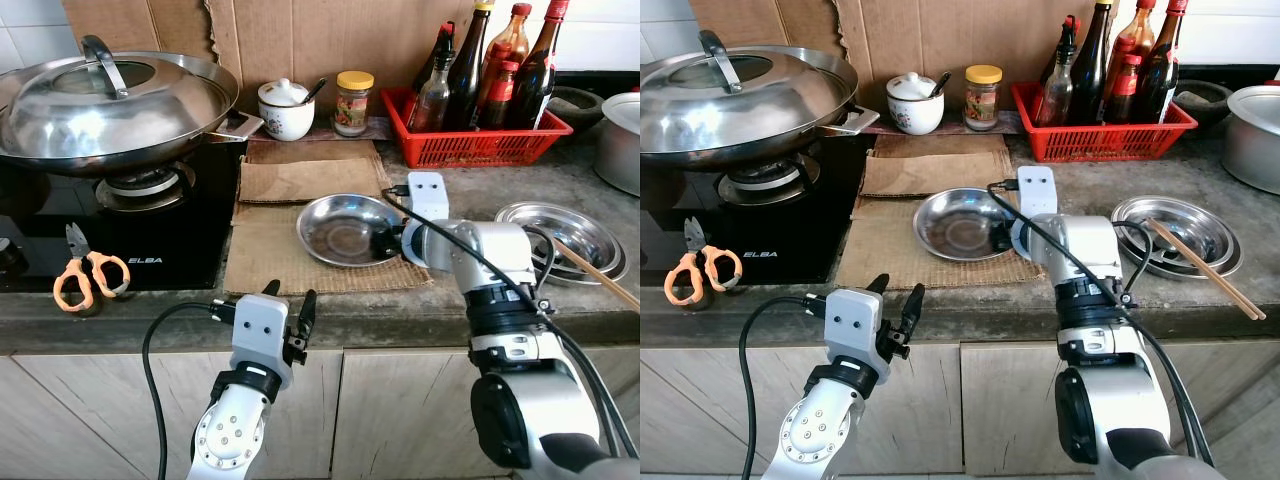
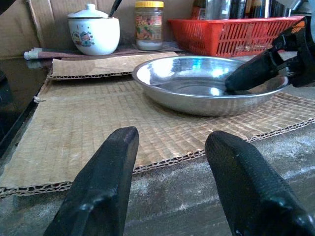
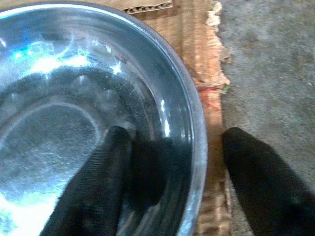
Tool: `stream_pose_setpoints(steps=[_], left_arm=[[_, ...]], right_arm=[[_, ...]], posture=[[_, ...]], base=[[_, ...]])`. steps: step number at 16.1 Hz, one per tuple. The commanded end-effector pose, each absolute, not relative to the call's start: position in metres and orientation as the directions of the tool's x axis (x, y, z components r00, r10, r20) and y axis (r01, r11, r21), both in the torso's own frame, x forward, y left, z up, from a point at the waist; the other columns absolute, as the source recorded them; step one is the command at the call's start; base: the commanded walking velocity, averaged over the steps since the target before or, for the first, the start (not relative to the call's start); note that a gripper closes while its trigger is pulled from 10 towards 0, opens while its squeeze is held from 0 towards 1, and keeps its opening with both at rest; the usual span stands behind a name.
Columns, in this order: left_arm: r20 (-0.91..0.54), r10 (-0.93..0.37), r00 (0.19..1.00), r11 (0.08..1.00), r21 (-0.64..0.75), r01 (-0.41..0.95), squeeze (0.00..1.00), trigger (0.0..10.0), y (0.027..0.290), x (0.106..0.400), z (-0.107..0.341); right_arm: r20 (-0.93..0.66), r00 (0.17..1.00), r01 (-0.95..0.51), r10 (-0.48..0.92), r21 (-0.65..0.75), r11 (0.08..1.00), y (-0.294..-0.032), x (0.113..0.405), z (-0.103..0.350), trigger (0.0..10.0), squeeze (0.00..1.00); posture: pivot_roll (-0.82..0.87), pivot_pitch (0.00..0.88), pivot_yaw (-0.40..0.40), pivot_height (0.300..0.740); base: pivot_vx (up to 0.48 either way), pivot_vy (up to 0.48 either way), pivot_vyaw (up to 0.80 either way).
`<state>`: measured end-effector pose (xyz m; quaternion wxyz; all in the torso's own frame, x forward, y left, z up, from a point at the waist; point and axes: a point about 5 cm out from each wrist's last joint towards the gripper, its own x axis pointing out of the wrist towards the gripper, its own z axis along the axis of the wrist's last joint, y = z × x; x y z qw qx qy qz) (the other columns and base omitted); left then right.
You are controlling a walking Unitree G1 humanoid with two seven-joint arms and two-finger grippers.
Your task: Kitchen organization
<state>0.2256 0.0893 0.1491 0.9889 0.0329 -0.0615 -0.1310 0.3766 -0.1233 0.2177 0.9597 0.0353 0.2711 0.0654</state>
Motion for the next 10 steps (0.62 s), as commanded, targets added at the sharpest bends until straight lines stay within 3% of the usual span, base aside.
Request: stream_pose_setpoints(steps=[1,7,10], left_arm=[[0.102,-0.257,0.961,0.965,0.083,0.250,0.00,10.0,0.0893,0.2246,0.1463],[0.099,-0.255,0.962,0.966,0.080,0.248,0.00,10.0,0.0890,0.2238,0.1454],[0.103,-0.255,0.961,0.966,0.078,0.248,0.00,10.0,0.0888,0.2245,0.1456]], right_arm=[[-0.549,0.823,-0.099,0.148,0.118,0.988,-0.1217,0.3767,0.2135,0.0,0.00],[-0.543,0.829,-0.063,0.136,0.149,0.987,-0.1235,0.3771,0.2123,0.0,0.00],[-0.503,0.851,-0.035,0.150,0.230,0.972,-0.1229,0.3768,0.2148,0.0,0.00]], posture=[[0.08,0.073,-0.053,0.740],[0.08,0.070,-0.058,0.740],[0.08,0.066,-0.059,0.740]], base=[[0.000,0.000,0.00],[0.000,0.000,0.00],[0.000,0.000,0.00]])
